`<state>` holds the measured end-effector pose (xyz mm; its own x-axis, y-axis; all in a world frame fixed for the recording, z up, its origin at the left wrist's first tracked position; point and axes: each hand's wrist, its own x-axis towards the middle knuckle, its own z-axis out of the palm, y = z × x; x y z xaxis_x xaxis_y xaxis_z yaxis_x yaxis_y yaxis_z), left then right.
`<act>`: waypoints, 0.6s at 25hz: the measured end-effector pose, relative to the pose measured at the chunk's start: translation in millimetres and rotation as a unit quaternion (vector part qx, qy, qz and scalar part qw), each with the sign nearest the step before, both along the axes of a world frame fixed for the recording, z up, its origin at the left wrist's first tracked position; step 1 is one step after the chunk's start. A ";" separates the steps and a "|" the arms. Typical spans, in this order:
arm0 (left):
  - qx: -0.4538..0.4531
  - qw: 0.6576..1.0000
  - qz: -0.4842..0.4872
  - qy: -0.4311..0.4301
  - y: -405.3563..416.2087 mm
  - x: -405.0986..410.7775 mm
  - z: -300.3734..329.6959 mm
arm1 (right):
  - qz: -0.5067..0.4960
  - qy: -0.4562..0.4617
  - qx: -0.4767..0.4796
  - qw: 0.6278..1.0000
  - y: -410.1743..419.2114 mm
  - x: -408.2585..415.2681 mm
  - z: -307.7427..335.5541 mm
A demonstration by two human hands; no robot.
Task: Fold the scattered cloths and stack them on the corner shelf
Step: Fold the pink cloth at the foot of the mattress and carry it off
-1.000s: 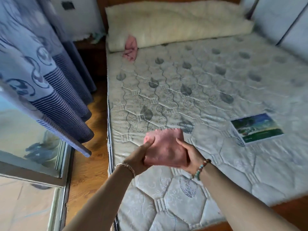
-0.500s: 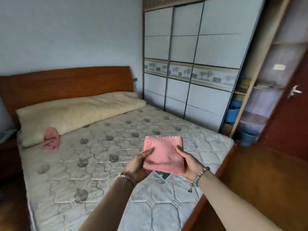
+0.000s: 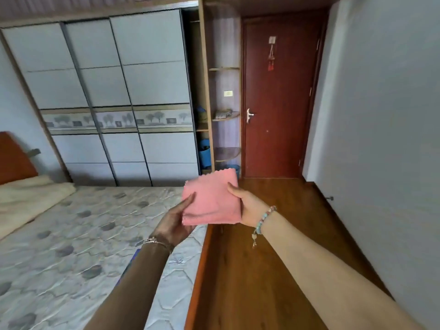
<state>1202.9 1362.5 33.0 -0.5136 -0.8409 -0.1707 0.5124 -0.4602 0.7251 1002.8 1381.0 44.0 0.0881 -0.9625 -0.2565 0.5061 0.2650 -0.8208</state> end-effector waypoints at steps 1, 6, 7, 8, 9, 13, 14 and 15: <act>-0.004 1.000 -0.013 -0.007 -11.5 -18.9 -4.6 | -0.010 0.000 0.005 1.000 -6.3 -21.2 -6.3; 0.015 0.997 -0.073 -0.032 -95.2 -127.6 -40.7 | -0.081 -0.006 0.056 0.995 -59.8 -135.9 -49.0; 0.024 0.996 -0.084 -0.029 -110.8 -150.7 -48.9 | -0.093 -0.004 0.069 0.993 -72.2 -158.1 -56.0; 0.034 0.995 -0.087 -0.025 -124.8 -168.5 -56.3 | -0.102 -0.002 0.076 0.992 -82.6 -175.9 -61.2; 0.049 0.995 -0.087 -0.017 -139.4 -187.8 -64.5 | -0.108 -0.004 0.080 0.991 -94.2 -195.3 -64.8; 0.098 0.992 -0.078 0.013 -192.9 -258.4 -81.0 | -0.106 -0.013 0.087 0.990 -145.7 -263.8 -71.9; 0.102 0.992 -0.072 0.021 -206.7 -272.5 -82.3 | -0.105 -0.016 0.089 0.990 -160.4 -279.0 -73.9; 0.099 0.992 -0.072 0.029 -223.4 -286.9 -82.3 | -0.106 -0.019 0.089 0.990 -177.2 -293.9 -75.3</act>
<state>916.0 1139.2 -49.4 -0.6404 -0.7107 -0.2912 0.4688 -0.6621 0.5847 708.9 1203.8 -31.3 -0.0990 -0.8998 -0.4249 0.5950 0.2887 -0.7500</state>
